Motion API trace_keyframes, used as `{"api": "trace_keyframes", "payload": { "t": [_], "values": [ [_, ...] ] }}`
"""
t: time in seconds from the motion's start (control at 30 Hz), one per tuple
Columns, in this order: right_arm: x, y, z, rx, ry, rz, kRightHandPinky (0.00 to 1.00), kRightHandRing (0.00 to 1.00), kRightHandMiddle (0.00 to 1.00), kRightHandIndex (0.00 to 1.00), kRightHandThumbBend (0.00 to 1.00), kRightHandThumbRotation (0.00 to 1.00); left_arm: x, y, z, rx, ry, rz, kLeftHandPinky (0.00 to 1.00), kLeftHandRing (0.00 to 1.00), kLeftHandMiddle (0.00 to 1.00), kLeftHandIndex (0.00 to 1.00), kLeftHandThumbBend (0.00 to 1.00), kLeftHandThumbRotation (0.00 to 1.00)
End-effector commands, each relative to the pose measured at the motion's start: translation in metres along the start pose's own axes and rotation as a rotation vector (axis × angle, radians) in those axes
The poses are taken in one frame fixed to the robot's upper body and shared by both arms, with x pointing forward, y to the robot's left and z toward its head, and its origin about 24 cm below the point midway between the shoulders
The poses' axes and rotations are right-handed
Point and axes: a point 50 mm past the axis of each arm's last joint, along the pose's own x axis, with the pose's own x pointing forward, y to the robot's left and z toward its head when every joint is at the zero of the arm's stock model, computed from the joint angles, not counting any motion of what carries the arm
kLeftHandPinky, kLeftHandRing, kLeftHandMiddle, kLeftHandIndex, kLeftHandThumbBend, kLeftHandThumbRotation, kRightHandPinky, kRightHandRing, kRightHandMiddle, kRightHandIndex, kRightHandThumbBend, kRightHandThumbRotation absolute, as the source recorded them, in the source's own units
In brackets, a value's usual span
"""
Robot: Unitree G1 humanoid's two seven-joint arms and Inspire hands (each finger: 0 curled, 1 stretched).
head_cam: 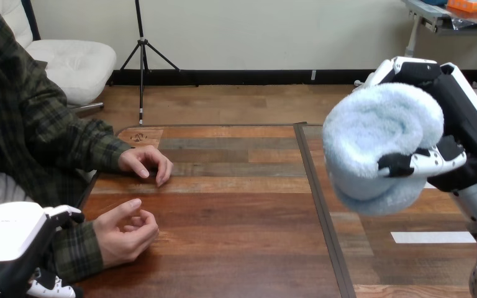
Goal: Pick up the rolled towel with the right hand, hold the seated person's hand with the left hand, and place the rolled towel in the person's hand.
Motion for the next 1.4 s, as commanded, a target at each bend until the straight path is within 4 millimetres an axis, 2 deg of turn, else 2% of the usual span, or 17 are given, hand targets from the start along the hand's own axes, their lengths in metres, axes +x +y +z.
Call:
{"api": "trace_keyframes", "payload": {
  "t": [0.0,0.57,0.97,1.37],
  "values": [
    [0.009,-0.004,0.022,-0.043,-0.094,0.006,0.15,0.21,0.25,0.26,0.79,0.00,0.015,0.008,-0.003,0.036,-0.010,0.041,0.58,0.67,0.73,0.75,1.00,0.15],
    [0.005,-0.002,0.031,-0.020,-0.139,0.023,0.14,0.21,0.26,0.25,0.77,0.00,0.029,-0.012,-0.008,0.027,-0.003,0.017,0.59,0.69,0.74,0.76,1.00,0.17],
    [0.002,-0.003,0.036,-0.022,-0.151,0.030,0.13,0.19,0.24,0.26,0.75,0.00,0.038,-0.018,-0.004,0.033,0.004,0.010,0.62,0.70,0.75,0.77,1.00,0.14],
    [-0.001,-0.001,0.042,0.010,-0.162,0.048,0.13,0.19,0.24,0.27,0.75,0.00,0.045,-0.024,-0.002,0.024,-0.012,0.034,0.58,0.65,0.72,0.73,1.00,0.10]
  ]
}}
